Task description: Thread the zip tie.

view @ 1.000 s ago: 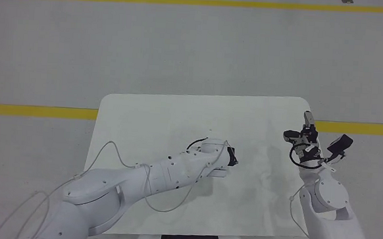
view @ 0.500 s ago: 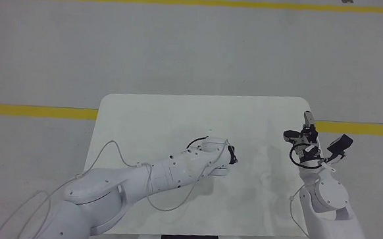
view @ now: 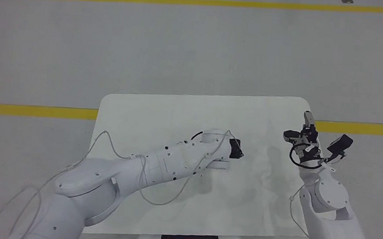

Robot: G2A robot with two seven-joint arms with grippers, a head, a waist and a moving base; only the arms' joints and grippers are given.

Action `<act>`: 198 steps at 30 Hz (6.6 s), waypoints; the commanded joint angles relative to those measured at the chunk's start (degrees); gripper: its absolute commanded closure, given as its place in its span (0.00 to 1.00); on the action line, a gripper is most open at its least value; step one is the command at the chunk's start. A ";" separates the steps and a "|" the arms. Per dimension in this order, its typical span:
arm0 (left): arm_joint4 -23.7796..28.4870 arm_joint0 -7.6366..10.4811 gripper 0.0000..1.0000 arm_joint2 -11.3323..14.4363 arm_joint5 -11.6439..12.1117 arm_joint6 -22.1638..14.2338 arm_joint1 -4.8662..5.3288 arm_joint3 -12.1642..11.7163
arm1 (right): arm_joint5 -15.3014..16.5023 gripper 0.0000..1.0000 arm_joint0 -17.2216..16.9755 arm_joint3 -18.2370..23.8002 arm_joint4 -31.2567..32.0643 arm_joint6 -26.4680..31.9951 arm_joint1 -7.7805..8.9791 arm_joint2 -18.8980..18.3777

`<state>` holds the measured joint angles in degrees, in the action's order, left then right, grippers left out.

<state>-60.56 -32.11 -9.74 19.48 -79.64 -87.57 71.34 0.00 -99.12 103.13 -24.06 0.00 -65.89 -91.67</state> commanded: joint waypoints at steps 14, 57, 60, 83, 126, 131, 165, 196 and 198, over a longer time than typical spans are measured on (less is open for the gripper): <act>4.74 0.01 1.00 0.00 0.00 0.11 5.14 7.06 | 0.00 0.00 0.00 0.00 0.00 0.00 0.00 0.00; 11.95 -1.23 0.76 0.00 0.00 13.20 2.39 -7.23 | 0.00 0.00 0.00 0.00 0.00 0.00 0.00 0.00; 12.34 -1.21 0.77 0.00 0.00 12.89 2.61 -7.07 | 0.00 0.00 0.00 0.00 0.00 0.00 0.00 0.00; 13.28 -1.88 0.80 0.00 0.00 11.74 1.68 -10.35 | 0.00 0.00 0.00 0.00 0.00 0.00 0.00 0.00; 13.61 -0.45 1.00 -2.87 0.00 6.99 4.11 -4.17 | 0.00 0.00 0.00 0.00 0.00 0.00 0.00 0.00; 13.07 -0.69 1.00 -3.14 0.00 6.66 5.11 -2.77 | 0.00 0.00 0.00 0.00 0.00 0.00 0.00 0.00; 6.33 -3.34 0.76 0.00 0.00 13.39 1.92 -7.21 | 0.00 0.00 0.00 0.00 0.00 0.00 0.00 0.00; 7.09 -1.22 1.00 0.00 0.00 10.07 1.62 -6.63 | 0.00 0.00 0.00 0.00 0.00 0.00 0.00 0.00; 6.94 -1.45 1.00 0.00 0.00 10.11 1.88 -6.34 | 0.00 0.00 0.00 0.00 0.00 0.00 0.00 0.00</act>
<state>-53.50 -33.38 -9.74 19.48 -69.58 -85.81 64.90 0.00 -99.12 103.13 -24.06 0.00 -65.89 -91.67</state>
